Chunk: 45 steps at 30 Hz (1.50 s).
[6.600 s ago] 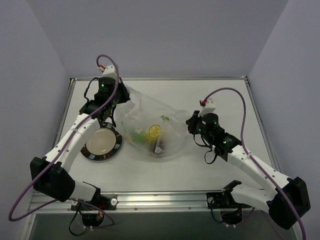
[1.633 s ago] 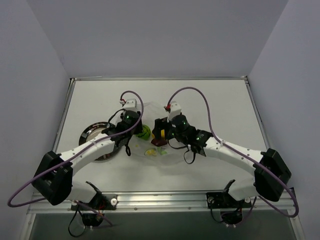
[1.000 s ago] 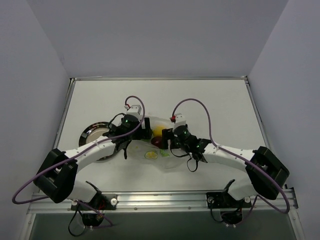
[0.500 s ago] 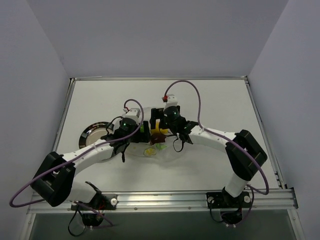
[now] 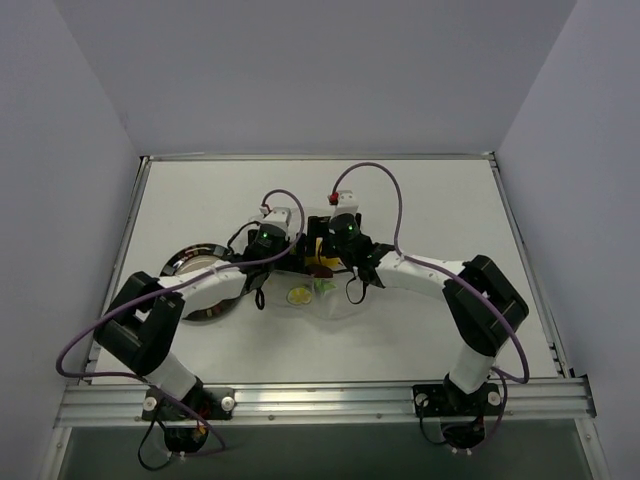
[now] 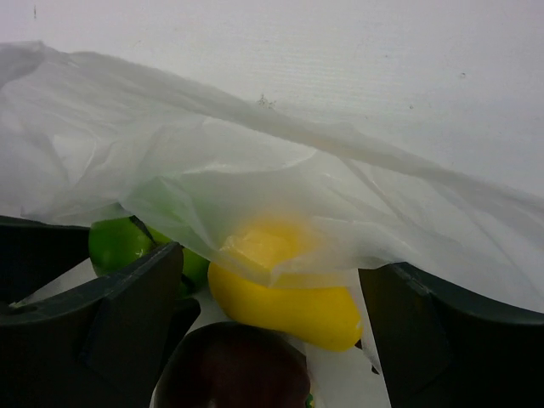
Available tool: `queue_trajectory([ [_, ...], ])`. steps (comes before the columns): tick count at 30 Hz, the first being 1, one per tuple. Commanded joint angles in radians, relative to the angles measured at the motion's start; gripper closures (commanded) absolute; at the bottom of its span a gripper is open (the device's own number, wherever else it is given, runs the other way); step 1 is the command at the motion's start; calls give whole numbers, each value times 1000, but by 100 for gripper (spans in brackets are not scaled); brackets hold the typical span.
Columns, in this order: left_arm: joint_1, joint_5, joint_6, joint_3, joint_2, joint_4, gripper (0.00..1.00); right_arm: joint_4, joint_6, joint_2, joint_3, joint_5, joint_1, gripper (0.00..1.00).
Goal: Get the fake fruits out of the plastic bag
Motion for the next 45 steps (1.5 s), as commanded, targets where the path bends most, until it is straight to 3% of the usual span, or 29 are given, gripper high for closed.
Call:
queue_trajectory([
  [1,9,4,34,72,55,63,6,39,-17,-44,-15,-27,-4,18],
  [7,17,-8,72,139,131,91,6,36,-25,-24,-13,-84,-19,6],
  [9,17,-19,79,142,140,126,0,38,-20,-21,-15,-86,-22,5],
  [12,20,-40,71,124,148,195,32,39,-16,-27,-20,-92,-30,5],
  [13,20,-44,65,115,138,214,51,39,-16,-30,-23,-90,-30,6],
  [16,20,-48,57,78,99,254,76,39,-17,-57,-42,-87,-32,9],
  [20,18,-27,40,7,8,263,89,-9,-28,-126,-73,-95,-35,9],
  [25,9,18,-10,-120,-136,261,94,-175,-71,-277,-113,-155,1,4],
  [28,6,56,-45,-161,-199,255,96,-247,-96,-350,-157,-138,89,2],
  [33,-2,133,-105,-204,-302,235,97,-221,-42,-470,-276,-58,122,2],
  [40,-2,288,-118,-152,-449,70,97,-87,6,-415,-247,-1,113,2],
  [45,0,380,-131,-132,-539,-2,97,-10,55,-265,-175,98,100,17],
])
